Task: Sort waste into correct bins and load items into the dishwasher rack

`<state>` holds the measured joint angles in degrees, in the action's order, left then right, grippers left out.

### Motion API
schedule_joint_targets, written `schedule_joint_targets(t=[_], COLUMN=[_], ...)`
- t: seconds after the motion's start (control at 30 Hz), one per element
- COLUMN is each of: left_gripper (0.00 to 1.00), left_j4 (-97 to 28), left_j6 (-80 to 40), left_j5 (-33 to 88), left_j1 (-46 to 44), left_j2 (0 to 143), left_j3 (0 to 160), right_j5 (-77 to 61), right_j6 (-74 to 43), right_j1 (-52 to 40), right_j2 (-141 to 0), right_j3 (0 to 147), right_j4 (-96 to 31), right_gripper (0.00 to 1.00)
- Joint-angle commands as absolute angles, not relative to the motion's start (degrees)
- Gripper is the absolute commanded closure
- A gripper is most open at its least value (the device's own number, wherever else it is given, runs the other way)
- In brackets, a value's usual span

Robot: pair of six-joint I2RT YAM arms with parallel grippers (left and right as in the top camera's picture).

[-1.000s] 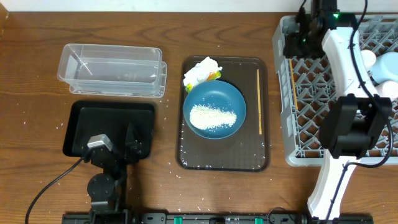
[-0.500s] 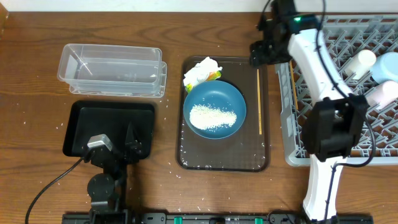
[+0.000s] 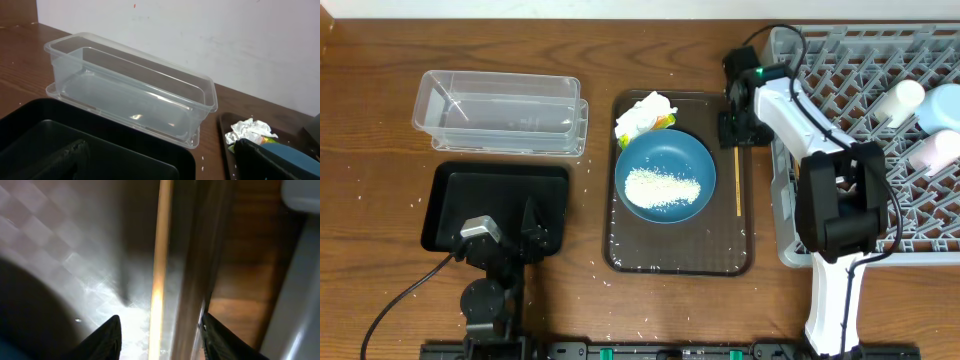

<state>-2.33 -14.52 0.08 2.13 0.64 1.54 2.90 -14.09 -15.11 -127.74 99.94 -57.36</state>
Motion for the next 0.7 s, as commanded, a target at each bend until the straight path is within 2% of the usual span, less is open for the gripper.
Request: schedule_joint_targets(t=[0.0,0.37,0.47,0.57,0.63,0.67], left_gripper=[0.05,0.05,0.05,0.05,0.05,0.05], left_j4=[-4.16,-4.19,-4.16,-4.19,-4.16,-4.16], left_j6=[-13.54,-13.54,-13.54,-13.54,-13.54,-13.54], left_j5=[-0.60,-0.60,-0.60,-0.60,-0.60,-0.60], left_j1=[1.89,1.89,1.89,1.89,1.89,1.89], left_j2=[0.60,0.60,0.60,0.60,0.60,0.60], left_j3=[0.23,0.23,0.23,0.23,0.23,0.23], right_j5=[-0.75,-2.17,-2.11,-1.74,-1.76,-1.74], right_j6=[-15.84,-17.50,-18.44,-18.44,-18.46,-18.74], right_j1=[-15.51,-16.73,-17.02,-17.47,-17.76,-17.82], right_j2=[-127.09,-127.09,-127.09,-127.09,-127.09,-127.07], right_j3=[97.06,92.90,92.82,92.82,92.82,92.88], right_j4=[-57.08,-55.11,-56.10,-57.01,-56.95,-56.73], right_gripper=[0.53,0.59,0.68,0.84,0.99,0.99])
